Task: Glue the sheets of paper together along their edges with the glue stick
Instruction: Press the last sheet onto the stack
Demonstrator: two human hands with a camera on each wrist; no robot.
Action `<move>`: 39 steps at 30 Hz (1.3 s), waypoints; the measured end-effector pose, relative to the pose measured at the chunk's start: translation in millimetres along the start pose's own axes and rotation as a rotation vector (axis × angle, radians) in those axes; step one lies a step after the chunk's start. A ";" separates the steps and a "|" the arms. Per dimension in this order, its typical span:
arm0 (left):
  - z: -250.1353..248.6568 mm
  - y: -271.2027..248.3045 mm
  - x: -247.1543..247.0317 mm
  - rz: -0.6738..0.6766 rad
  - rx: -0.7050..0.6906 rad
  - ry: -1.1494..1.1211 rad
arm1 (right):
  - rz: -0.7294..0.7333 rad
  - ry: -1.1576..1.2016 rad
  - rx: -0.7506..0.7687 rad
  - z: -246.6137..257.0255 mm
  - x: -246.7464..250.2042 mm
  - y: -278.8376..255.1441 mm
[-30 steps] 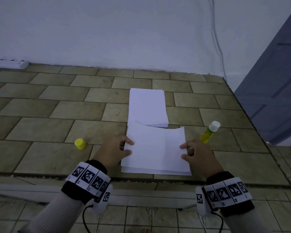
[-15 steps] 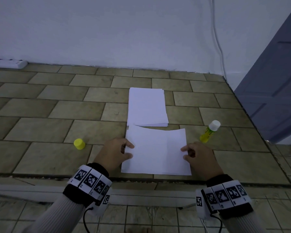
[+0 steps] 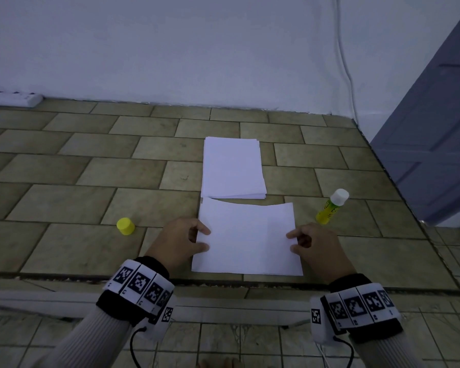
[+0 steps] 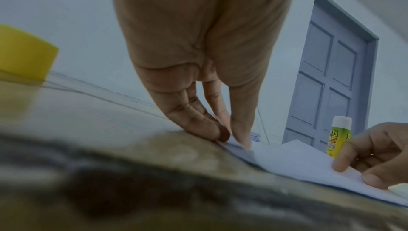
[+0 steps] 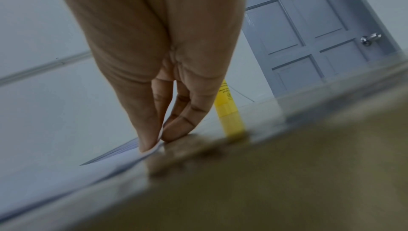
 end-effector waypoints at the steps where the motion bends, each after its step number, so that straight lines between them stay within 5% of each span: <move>1: 0.4 0.2 0.3 0.001 0.005 -0.005 | -0.002 0.003 0.000 0.0 0.2 -0.1; 26: 6.7 -0.2 0.5 0.003 0.006 0.048 | 0.001 -0.040 -0.012 6.0 3.7 -2.8; 32: 5.6 3.4 -1.4 0.031 0.021 0.388 | -0.012 -0.238 0.010 16.7 4.6 -5.4; 36: -9.9 4.0 -4.3 -0.077 -0.088 0.409 | -0.049 -0.342 0.032 24.5 6.4 -8.4; 39: -7.1 9.8 -29.8 -0.009 -0.125 0.550 | -0.046 -0.394 0.035 27.0 5.0 -8.8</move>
Point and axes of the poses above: each hand's wrist, its own y-axis towards the middle knuckle, its own x-axis out of the back of the hand, z = x × y, the point moved 10 cm from there along y, towards the middle knuckle, and after that the axes turned 9 degrees about -y, right-handed, at the moved point
